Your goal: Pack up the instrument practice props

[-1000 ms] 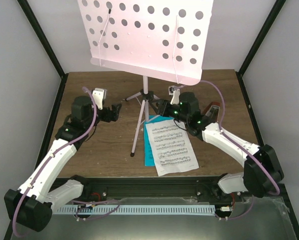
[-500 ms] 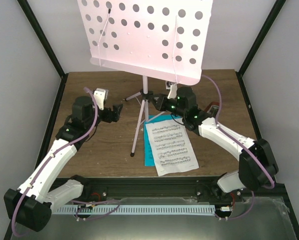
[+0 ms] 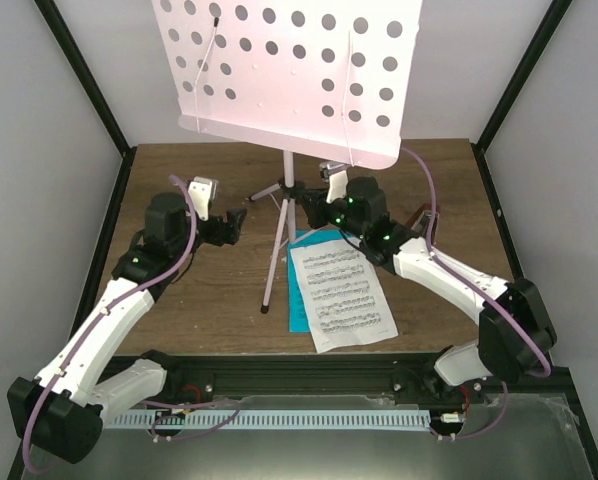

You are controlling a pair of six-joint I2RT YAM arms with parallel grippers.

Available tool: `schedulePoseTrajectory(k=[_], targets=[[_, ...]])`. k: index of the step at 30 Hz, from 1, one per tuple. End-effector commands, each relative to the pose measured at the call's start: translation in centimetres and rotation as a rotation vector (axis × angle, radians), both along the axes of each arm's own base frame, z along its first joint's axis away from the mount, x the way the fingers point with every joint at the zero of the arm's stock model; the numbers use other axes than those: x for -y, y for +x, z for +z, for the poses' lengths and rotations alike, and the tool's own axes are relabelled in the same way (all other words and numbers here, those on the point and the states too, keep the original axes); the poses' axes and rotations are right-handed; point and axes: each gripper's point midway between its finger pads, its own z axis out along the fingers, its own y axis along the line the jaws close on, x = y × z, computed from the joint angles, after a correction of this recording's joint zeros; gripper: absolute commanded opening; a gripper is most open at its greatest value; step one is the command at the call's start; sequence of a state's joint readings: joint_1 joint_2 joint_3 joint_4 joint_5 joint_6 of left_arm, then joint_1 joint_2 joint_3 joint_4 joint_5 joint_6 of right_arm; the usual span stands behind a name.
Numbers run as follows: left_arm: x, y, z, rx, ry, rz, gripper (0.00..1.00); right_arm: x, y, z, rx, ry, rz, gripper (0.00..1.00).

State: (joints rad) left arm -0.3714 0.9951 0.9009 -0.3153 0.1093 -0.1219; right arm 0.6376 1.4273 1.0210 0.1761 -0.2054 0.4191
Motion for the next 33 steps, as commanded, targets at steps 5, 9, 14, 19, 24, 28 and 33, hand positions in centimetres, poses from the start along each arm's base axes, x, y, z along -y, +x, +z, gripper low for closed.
schedulePoseTrajectory(k=[5,9,14,19,24,28,33], targets=[[0.2,0.1,0.2,0.027,0.009,-0.009,0.94,2.3,2.0,-2.6,0.345,-0.530,-0.130,0.01],[0.4,0.1,0.2,0.028,0.010,-0.014,0.94,2.8,2.6,-2.6,0.461,-0.675,-0.119,0.01],[0.5,-0.1,0.2,0.030,0.010,-0.018,0.95,3.1,3.0,-2.2,0.584,-0.819,-0.100,0.01],[0.5,-0.1,0.2,0.030,0.011,-0.020,0.94,3.1,3.1,-0.6,0.662,-0.867,-0.114,0.01],[0.5,0.0,0.1,0.029,0.014,-0.020,0.94,2.4,1.4,1.4,0.656,-0.714,-0.080,0.69],[0.5,0.0,0.0,0.026,0.017,-0.017,0.94,2.6,-1.3,2.8,0.600,-0.546,-0.051,0.94],[0.7,0.0,0.0,0.019,0.012,-0.025,0.94,4.2,-5.2,3.2,0.424,-0.288,-0.040,1.00]])
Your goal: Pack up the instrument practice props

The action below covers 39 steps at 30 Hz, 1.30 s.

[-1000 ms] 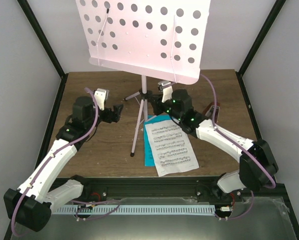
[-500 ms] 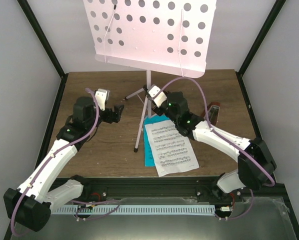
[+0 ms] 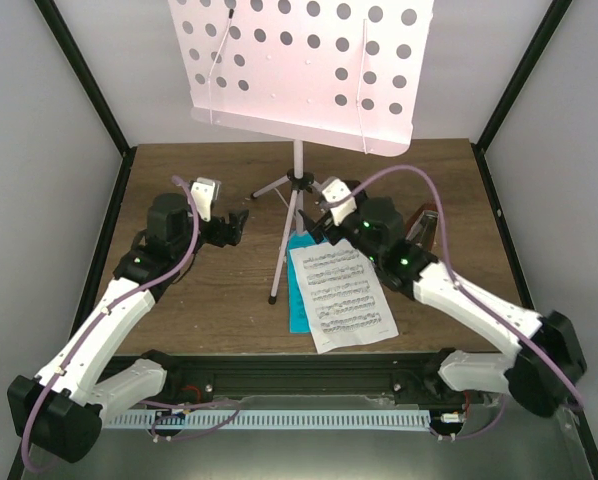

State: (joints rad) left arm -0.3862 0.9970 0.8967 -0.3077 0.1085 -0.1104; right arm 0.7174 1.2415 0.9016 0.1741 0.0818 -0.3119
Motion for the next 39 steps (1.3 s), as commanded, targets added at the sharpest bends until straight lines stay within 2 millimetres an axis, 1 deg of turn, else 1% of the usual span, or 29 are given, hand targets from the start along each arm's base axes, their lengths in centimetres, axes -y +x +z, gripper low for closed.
schedulePoseTrajectory(k=[1,3,5,7,9,16,19,21,26,28,30,33,35,37,39], targets=[[0.3,0.1,0.2,0.014,0.002,-0.009,0.95,1.2,-3.4,0.3,-0.190,0.289,0.025,1.00],[0.2,0.2,0.1,0.011,0.004,-0.008,0.94,2.2,-3.9,-0.9,-0.276,0.393,-0.018,1.00],[0.2,0.3,-0.2,0.004,0.008,-0.005,0.94,3.3,-3.8,-1.7,-0.365,0.514,-0.065,1.00],[0.3,0.3,-0.3,-0.002,0.005,-0.007,0.94,4.5,-3.0,-2.3,-0.466,0.645,-0.131,1.00],[0.4,0.3,-0.4,-0.008,0.004,-0.011,0.94,5.2,-2.2,-2.7,-0.547,0.754,-0.178,1.00],[0.2,0.3,-0.4,-0.001,0.011,-0.001,0.94,4.1,0.2,-3.5,-0.672,0.853,-0.234,1.00],[0.3,0.3,-0.3,0.000,0.008,-0.005,0.94,3.2,0.7,-2.9,-0.728,0.933,-0.212,1.00],[0.3,0.3,-0.2,0.001,0.007,-0.007,0.94,2.7,1.0,-2.3,-0.771,1.023,-0.198,1.00],[0.2,0.2,-0.1,0.008,0.010,-0.004,0.94,2.6,1.6,-0.7,-0.822,1.277,-0.160,1.00],[0.2,0.2,-0.1,0.007,0.009,-0.006,0.95,2.6,1.9,-0.2,-0.832,1.349,-0.141,0.98],[0.3,0.2,-0.1,0.008,0.008,-0.008,0.95,2.2,2.2,0.5,-0.837,1.378,-0.118,0.94],[0.3,0.1,0.1,0.011,0.006,-0.010,0.94,1.3,2.7,1.2,-0.858,1.379,-0.087,0.93],[0.3,0.1,0.1,0.013,0.007,-0.010,0.94,0.5,2.7,1.1,-0.888,1.379,-0.060,0.92],[0.2,0.1,0.1,0.014,0.007,-0.010,0.94,0.2,2.9,0.8,-0.907,1.396,-0.052,0.91],[0.3,0.0,0.2,0.014,0.004,-0.012,0.95,0.2,3.3,0.3,-0.912,1.411,-0.061,0.86]])
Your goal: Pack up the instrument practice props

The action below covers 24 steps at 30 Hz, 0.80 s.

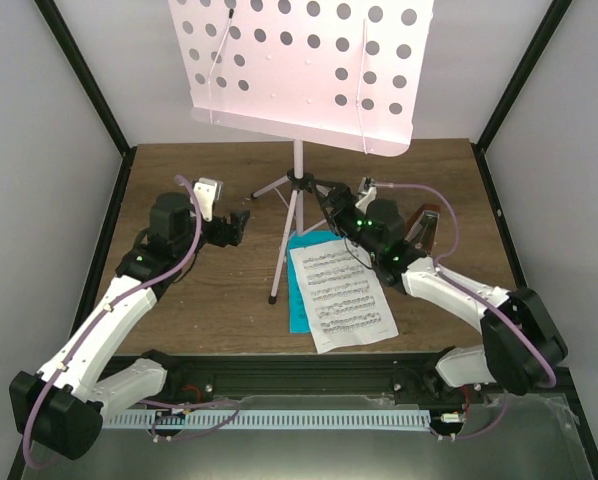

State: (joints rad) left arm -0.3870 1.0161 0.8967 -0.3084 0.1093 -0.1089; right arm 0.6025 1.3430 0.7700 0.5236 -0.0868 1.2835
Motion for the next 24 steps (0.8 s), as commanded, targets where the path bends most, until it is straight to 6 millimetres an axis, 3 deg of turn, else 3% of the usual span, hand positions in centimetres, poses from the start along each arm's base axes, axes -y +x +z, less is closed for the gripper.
schedulePoseTrajectory(k=[1,15,24], targets=[[0.2,-0.2,0.9,0.032,-0.005,-0.012,0.94,-0.6,0.9,2.4,0.031,0.100,0.003,0.83],[0.2,-0.3,1.0,0.038,-0.001,-0.018,0.94,-2.3,2.3,2.7,0.041,0.127,0.043,0.65],[0.0,-0.3,1.1,0.047,0.009,-0.012,0.95,-2.1,2.5,2.5,0.045,0.122,0.024,0.42]])
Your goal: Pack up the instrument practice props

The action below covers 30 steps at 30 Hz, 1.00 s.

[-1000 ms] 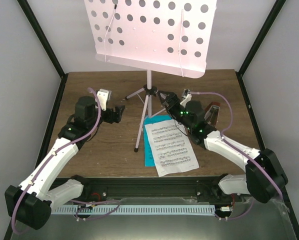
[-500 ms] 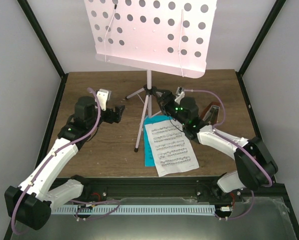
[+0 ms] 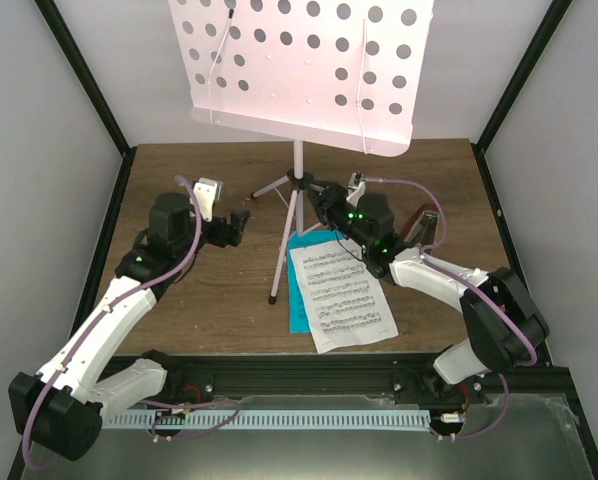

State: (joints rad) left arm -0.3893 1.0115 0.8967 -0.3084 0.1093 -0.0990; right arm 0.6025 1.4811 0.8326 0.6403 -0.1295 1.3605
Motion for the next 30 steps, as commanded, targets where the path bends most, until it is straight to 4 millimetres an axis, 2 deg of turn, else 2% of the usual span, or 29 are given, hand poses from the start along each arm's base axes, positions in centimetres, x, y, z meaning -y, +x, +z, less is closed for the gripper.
schedulePoseTrajectory(k=[1,5,8,10,14,16,21,27,30], targets=[[0.0,-0.2,1.0,0.038,0.003,-0.005,0.94,0.2,0.6,2.8,0.065,0.037,-0.022,0.41],[0.0,-0.3,1.1,0.040,0.001,-0.009,0.94,0.5,0.4,2.7,0.065,0.026,-0.033,0.31],[0.0,-0.3,1.0,0.039,0.002,-0.008,0.94,0.8,0.3,2.7,0.069,0.024,-0.045,0.32],[0.0,-0.3,1.0,0.038,0.002,-0.010,0.94,0.9,0.2,3.0,0.085,0.012,-0.047,0.39],[0.1,-0.3,1.0,0.039,0.000,-0.012,0.94,0.9,0.0,3.0,0.080,0.013,-0.040,0.73],[0.1,-0.4,1.1,0.039,0.000,-0.013,0.94,0.8,-0.1,3.0,0.071,0.028,-0.028,0.80],[0.1,-0.4,1.1,0.040,0.000,-0.012,0.95,0.6,-0.1,2.7,0.037,0.064,-0.019,0.78],[0.2,-0.4,0.9,0.037,0.002,-0.015,0.95,1.6,0.1,1.2,-0.036,0.104,-0.074,0.65],[0.2,-0.4,0.9,0.035,0.002,-0.016,0.94,1.4,0.2,1.0,-0.057,0.096,-0.068,0.64]])
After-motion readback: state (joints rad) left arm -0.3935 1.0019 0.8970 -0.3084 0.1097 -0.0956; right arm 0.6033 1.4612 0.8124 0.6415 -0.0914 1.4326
